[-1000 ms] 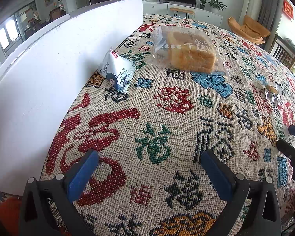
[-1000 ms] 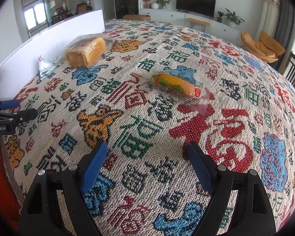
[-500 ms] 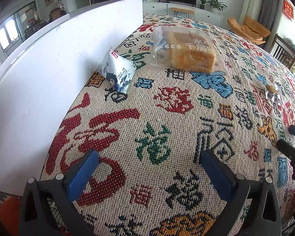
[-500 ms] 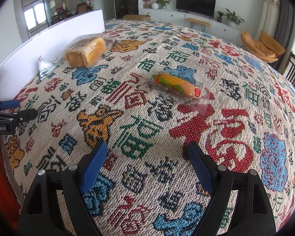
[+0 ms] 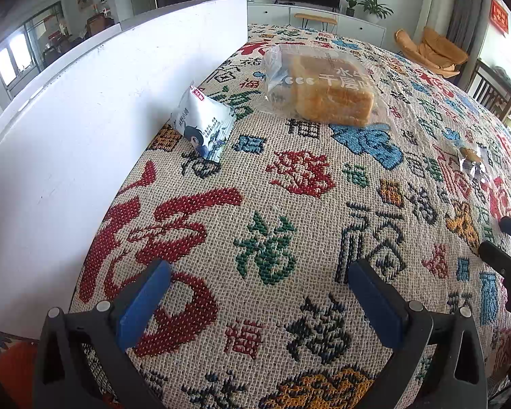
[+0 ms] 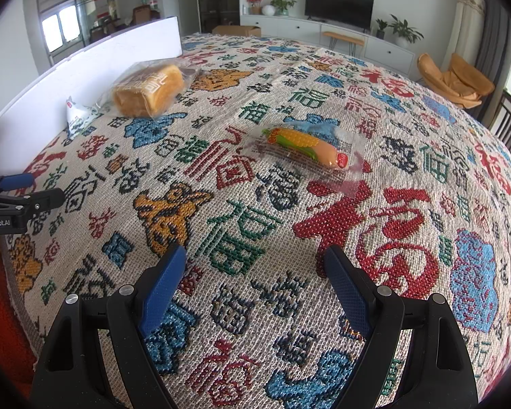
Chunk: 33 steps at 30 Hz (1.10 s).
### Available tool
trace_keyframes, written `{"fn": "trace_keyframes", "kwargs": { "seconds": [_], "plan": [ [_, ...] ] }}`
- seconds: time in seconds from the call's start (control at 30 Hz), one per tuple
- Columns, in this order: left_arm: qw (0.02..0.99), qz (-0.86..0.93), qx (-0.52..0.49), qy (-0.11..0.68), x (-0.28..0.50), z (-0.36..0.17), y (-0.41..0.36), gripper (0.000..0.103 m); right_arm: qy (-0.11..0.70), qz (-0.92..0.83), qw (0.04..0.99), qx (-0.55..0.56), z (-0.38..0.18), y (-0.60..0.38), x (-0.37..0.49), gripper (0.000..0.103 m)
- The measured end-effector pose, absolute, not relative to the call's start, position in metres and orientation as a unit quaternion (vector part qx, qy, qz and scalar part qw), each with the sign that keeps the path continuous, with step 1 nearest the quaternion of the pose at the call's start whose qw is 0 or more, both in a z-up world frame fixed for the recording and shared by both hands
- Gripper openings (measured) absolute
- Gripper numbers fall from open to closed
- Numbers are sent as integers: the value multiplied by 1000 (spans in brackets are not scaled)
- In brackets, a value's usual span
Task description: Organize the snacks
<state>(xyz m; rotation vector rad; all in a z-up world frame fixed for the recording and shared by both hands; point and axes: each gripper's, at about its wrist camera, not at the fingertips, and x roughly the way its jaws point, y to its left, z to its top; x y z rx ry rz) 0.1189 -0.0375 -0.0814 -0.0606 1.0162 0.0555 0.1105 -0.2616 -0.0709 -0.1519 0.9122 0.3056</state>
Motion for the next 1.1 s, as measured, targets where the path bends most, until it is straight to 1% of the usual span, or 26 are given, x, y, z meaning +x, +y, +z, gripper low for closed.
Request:
{"fn": "trace_keyframes", "kwargs": {
  "seconds": [0.17,0.3,0.37,0.47,0.53,0.63,0.8,0.87,0.93,0.97,1.0,1.03,1.1],
  "plan": [
    [876,-40,-81,473,107,-75,-29,103,438,147,884,-73,-71,-261,110,86],
    [871,-91,-92,474,108,-54,-37,103,438,147,884,-73,-71,-261,111,85],
    [872,-112,-81,469,125,-29,-43,103,438,147,884,-73,-71,-261,111,85],
    [893,-105,-31,437,163,15,-51,103,439,147,884,-72,-70,-262,110,86],
    [882,-111,-28,456,200,23,-54,103,439,147,884,-72,-71,-262,111,86],
    [854,-100,-55,508,256,8,-54,103,439,147,884,-72,-71,-262,111,86],
    [830,-57,-4,554,301,-40,-74,103,439,147,884,-72,-70,-261,110,86],
    [827,-37,1,561,309,-57,-74,103,439,147,884,-72,-71,-262,111,86],
    [838,-24,-7,545,311,-56,-72,102,439,147,884,-72,-71,-262,111,86],
    [840,-22,-11,542,309,-53,-71,98,439,147,884,-72,-71,-262,111,86],
    [845,-27,-12,535,304,-48,-71,80,439,147,884,-72,-70,-262,111,86],
    [851,-32,-2,524,297,-41,-74,74,439,147,884,-72,-71,-262,111,86],
    [854,-57,12,517,278,-28,-80,72,439,147,884,-72,-71,-262,111,86]
  ]
}}
